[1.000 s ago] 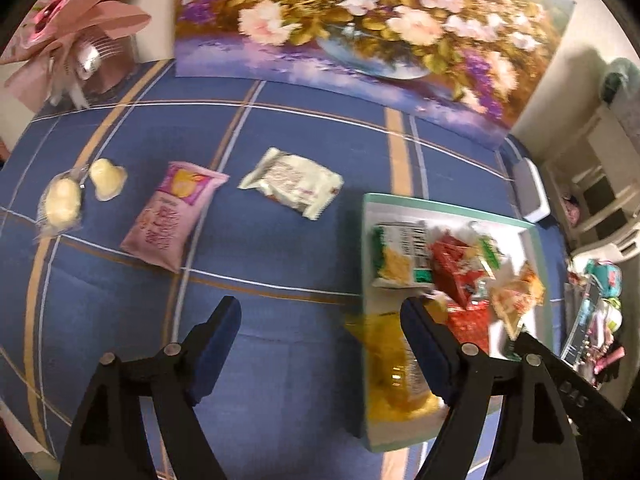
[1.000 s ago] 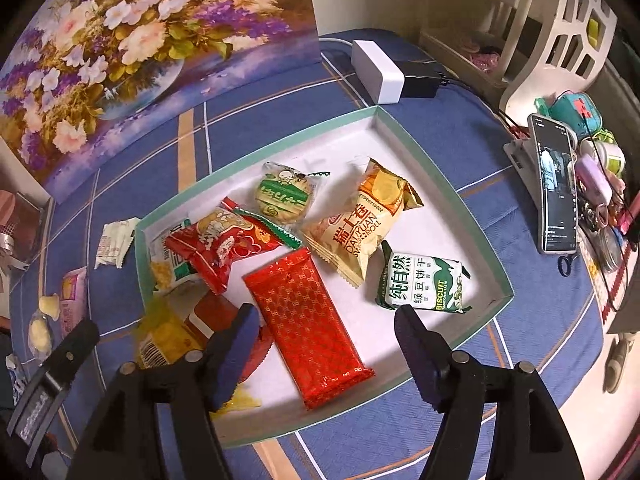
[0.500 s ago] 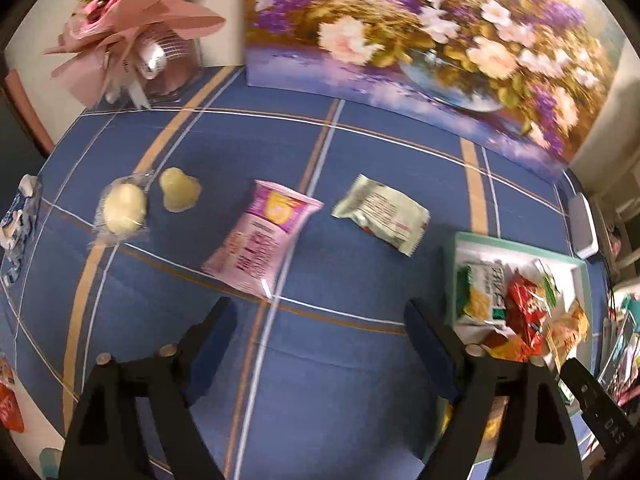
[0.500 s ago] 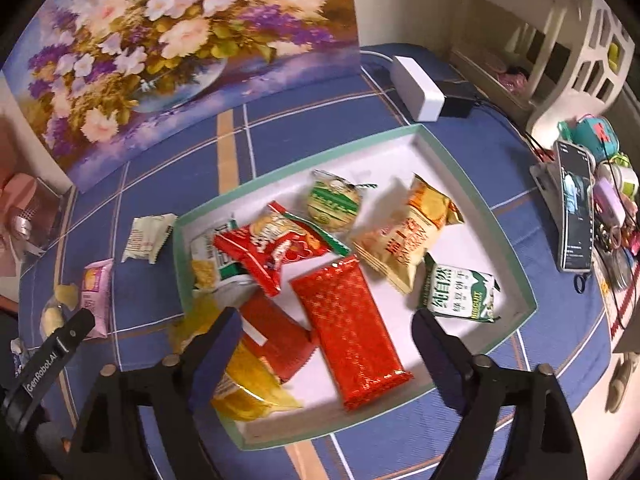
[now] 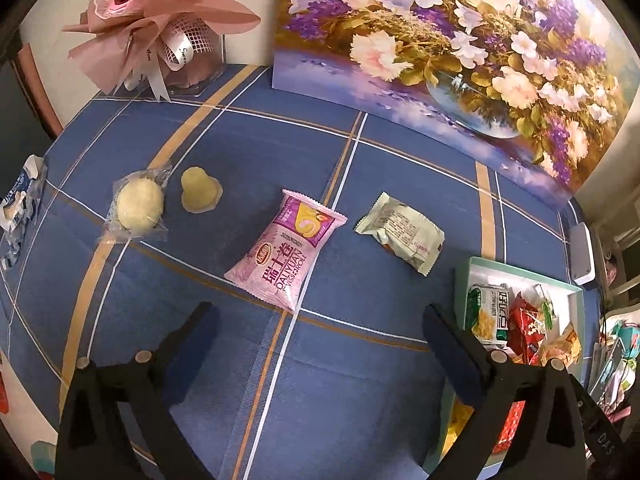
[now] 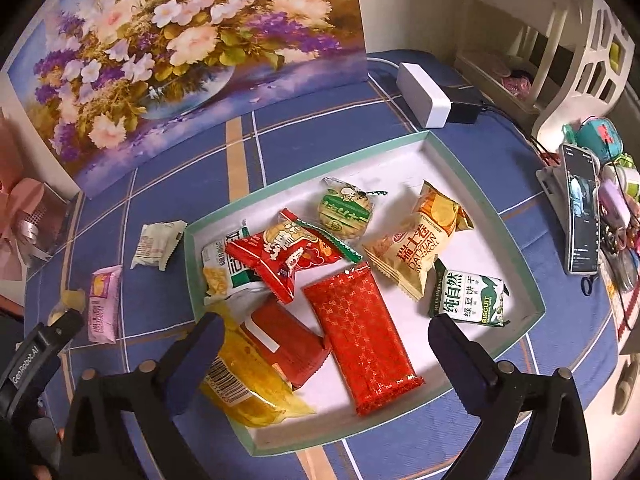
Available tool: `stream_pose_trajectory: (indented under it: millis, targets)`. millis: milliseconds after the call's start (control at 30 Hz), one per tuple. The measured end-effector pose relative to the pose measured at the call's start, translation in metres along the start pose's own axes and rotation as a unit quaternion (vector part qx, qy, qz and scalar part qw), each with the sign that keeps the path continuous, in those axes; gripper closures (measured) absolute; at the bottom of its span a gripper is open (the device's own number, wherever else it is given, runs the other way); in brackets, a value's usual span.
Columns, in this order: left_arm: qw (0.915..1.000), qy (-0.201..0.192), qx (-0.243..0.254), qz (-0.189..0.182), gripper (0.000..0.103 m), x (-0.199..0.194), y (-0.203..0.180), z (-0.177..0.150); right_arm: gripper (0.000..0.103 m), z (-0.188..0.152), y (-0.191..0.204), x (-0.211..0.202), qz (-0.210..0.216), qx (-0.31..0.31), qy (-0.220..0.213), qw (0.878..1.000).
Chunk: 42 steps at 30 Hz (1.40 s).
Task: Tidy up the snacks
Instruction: 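Withdraw both tools from the tray toward the pink and white packs, then move right tool over pink Swiss roll pack while left tool approaches wrapped round bun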
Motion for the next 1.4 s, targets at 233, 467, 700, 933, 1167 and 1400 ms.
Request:
stream_pose_trajectory:
  millis: [233,467,700,933,1167,1400]
  targets:
    - [0.9999,0.000,-0.007,-0.009,0.002,-0.003,0.007,0.003,0.000,0.000,0.010,-0.004,0.013,-0.014,-0.019,1.000]
    - [0.9998,-0.012,-0.010,-0.014,0.002,-0.009,0.021,0.014,0.000,0.000,0.028,-0.011,0.038,-0.021,-0.047,0.998]
    - [0.9992,-0.032,-0.016,-0.020,0.002,-0.019,0.041,0.026,0.000,-0.001,0.052,-0.012,0.051,-0.044,-0.059,0.996]
    - [0.9977,-0.038,-0.041,-0.039,0.002,-0.030,0.068,0.035,0.000,-0.004,0.066,-0.009,0.046,-0.054,-0.057,0.996]
    - [0.9970,-0.053,-0.052,-0.023,0.002,-0.041,0.102,0.045,0.000,-0.001,0.079,-0.017,0.049,-0.054,-0.070,0.995]
    - [0.9965,-0.056,-0.062,-0.002,0.002,-0.042,0.136,0.055,0.000,-0.004,0.116,-0.016,0.058,-0.085,-0.062,0.993]
Point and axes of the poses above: each gripper's, at about its wrist camera, not at the fingertips, and x roughly the way its jaws point, y to its left, z to its top, the point moved 3 cm from there along x, roughly the way its jaws point, and after that the axes turned 9 degrees about y, right-handed, at the moved point
